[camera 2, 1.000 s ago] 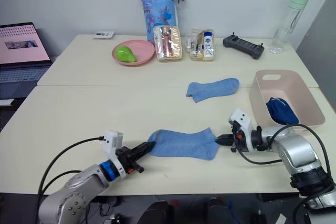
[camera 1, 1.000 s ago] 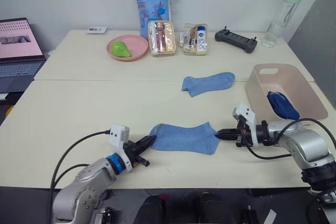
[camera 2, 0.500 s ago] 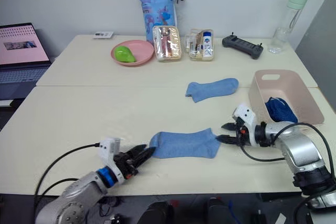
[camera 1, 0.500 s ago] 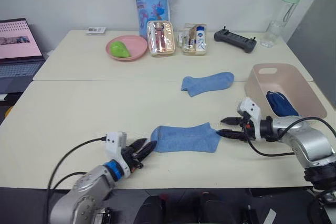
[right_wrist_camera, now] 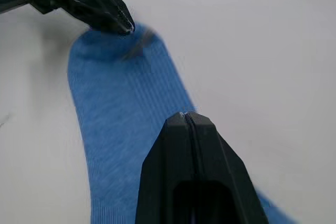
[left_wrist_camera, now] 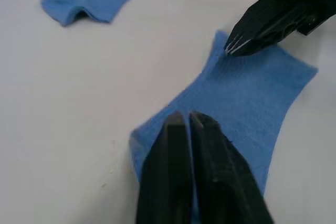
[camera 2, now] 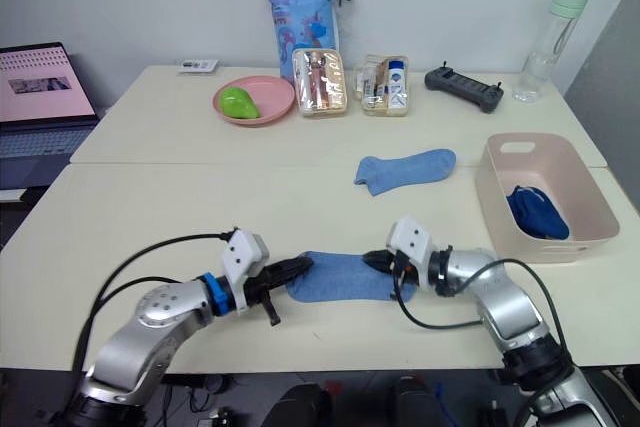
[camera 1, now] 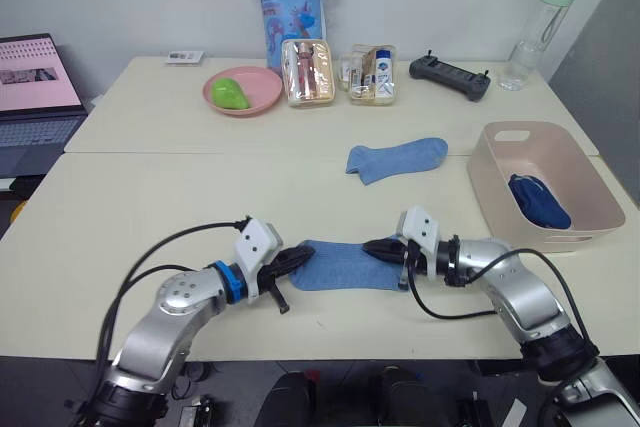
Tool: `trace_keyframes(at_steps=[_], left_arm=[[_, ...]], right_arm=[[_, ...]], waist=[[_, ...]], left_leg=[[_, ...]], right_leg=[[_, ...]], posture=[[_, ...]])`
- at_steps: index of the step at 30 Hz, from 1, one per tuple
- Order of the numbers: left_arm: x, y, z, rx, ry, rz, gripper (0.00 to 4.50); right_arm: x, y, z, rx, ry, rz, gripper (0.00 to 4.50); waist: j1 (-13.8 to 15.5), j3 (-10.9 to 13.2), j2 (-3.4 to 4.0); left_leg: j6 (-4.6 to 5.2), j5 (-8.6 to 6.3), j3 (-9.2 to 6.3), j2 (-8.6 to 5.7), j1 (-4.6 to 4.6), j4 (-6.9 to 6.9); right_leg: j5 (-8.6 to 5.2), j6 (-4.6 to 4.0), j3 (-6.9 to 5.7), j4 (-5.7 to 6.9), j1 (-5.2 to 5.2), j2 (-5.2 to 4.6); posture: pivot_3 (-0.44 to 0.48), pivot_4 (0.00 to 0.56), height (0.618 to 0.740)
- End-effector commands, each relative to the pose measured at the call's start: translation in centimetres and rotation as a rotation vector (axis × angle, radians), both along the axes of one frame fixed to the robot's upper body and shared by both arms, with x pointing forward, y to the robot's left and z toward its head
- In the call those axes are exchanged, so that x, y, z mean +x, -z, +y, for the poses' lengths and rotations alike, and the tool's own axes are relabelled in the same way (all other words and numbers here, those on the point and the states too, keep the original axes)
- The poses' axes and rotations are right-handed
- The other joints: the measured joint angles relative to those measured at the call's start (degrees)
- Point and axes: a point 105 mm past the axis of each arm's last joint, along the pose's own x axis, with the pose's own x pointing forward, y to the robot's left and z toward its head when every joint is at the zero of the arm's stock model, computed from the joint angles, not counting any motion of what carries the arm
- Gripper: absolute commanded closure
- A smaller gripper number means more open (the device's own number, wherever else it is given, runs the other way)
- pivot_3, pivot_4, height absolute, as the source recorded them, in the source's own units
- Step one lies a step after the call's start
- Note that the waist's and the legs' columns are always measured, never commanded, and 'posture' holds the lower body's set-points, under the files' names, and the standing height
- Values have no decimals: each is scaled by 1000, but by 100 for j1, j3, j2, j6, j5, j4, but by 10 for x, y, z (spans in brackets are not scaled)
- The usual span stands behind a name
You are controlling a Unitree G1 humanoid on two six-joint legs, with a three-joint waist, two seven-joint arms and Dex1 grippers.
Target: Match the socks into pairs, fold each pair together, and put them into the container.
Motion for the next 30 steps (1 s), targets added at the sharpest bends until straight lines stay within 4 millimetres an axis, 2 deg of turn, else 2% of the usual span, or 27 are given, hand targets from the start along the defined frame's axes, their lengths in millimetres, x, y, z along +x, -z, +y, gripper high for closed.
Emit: trace_keyframes(at_steps=[1, 5, 10, 14, 17, 18, 21, 25, 27, 30], left_arm=[[-1, 14, 11, 61, -20, -4, 4481], [-6, 14, 24, -27, -87, 55, 4481], [-7, 8, 34, -69, -129, 67, 4481], [-18, -8, 28, -103, -36, 34, 4481], [-27, -21, 25, -60, 54, -53, 4500], [-29, -22, 24, -51, 69, -62, 4500], [-36, -27, 27, 38, 136, -119, 3882], [-43, -15, 29, 219, 245, -193, 2624], [-42, -7, 26, 266, 278, -212, 2017], [-34, 1, 19, 310, 290, -261, 2017]], right_arm=[[0, 4, -13, -33, 19, -37, 4500], [-1, 4, -39, -46, 70, -27, 4500], [-5, -2, -56, -62, 65, -32, 4500], [-16, -23, -46, 6, -30, -30, 4500], [-22, -30, -44, -35, -98, -73, 3893], [-23, -30, -44, -43, -108, -79, 3567], [-29, -29, -45, -131, -193, -153, 2501], [-37, -16, -47, -219, -273, -196, 1095], [-37, -8, -47, -253, -292, -222, 1076], [-36, -1, -43, -265, -296, -253, 1076]], waist=[[-3, 0, 0], [-12, -3, 6], [-9, -4, 6], [-25, -3, 6], [-11, -3, 6], [-5, -3, 6], [3, -3, 5], [5, -3, 6], [5, -3, 5], [5, -2, 5]], left_leg=[[0, 0, 0, 0, 0, 0], [1, 0, 3, 2, 7, 0], [1, -1, 2, 2, 8, 0], [1, -1, 2, 3, 8, 0], [1, -1, 1, 4, 7, 0], [1, -1, 1, 4, 6, 1], [1, -1, 2, 3, 5, 1], [1, -1, 3, 3, 7, -1], [1, -1, 5, 3, 7, -1], [1, -1, 6, 1, 6, 0]], right_leg=[[0, 0, 1, 2, -1, 0], [0, 0, 4, 3, 5, 0], [0, 0, 2, 4, 7, 0], [0, 0, 1, 4, 6, 0], [0, 0, 1, 3, 6, 0], [0, 0, 1, 2, 6, 0], [0, 0, 1, 0, 7, 0], [-1, 0, 1, 0, 7, 0], [-1, 0, 1, -2, 7, 0], [0, 0, 1, -2, 7, 0]], posture=[[0, 150, 740], [0, 150, 740], [0, 150, 740], [0, 150, 740], [0, 150, 740], [0, 150, 740], [0, 150, 740], [0, 150, 740], [0, 150, 740], [0, 150, 740]])
